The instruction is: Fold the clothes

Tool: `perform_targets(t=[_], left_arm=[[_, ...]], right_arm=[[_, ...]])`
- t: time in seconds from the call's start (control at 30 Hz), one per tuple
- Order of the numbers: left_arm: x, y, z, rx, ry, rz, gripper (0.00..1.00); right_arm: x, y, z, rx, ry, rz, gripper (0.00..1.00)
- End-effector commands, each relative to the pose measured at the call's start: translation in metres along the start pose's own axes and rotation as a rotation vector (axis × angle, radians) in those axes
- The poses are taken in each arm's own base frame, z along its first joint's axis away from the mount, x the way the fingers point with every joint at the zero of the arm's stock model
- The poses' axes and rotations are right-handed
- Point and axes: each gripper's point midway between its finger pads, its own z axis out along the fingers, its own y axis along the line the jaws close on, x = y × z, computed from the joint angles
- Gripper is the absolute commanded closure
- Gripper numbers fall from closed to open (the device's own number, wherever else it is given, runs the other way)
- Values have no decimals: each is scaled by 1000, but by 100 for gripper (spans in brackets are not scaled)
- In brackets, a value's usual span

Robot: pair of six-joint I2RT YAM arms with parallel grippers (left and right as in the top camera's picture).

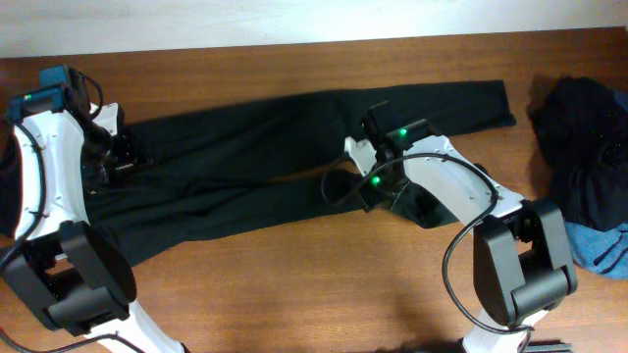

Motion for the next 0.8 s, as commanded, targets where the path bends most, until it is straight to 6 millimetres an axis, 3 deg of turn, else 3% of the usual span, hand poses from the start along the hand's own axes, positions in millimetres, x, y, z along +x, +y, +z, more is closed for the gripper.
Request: perform_targets(t=[0.0,0.13,0.23,0.37,0.47,0.6,0.7,0.77], left_arm=[[-1,-1,-11,-2,-30,23,1],[-1,-1,-11,-2,-30,22,1],[-2,-1,-11,-2,-34,23,1],[-1,-1,-11,-2,-30,22,1],[2,-1,-11,-1,-17,21,1],[2,-1,-11,-1,-15,21,1],[2,-1,-11,-1,-15,21,1],[2,-1,-11,-1,-15,21,1]], right_arm=[[17,-3,5,5,60,-1,96],[39,-6,20,6,115,24,96],[33,-6,14,8,80,18,96],[-1,-15,-40,52,-88,104,96],[-11,-45,-86,145,-197,274,96],[-2,-89,-131,192,-269,485,96],[15,-113,-144,203,-260,587,76],[34,-131,-147,236,-230,676,73]])
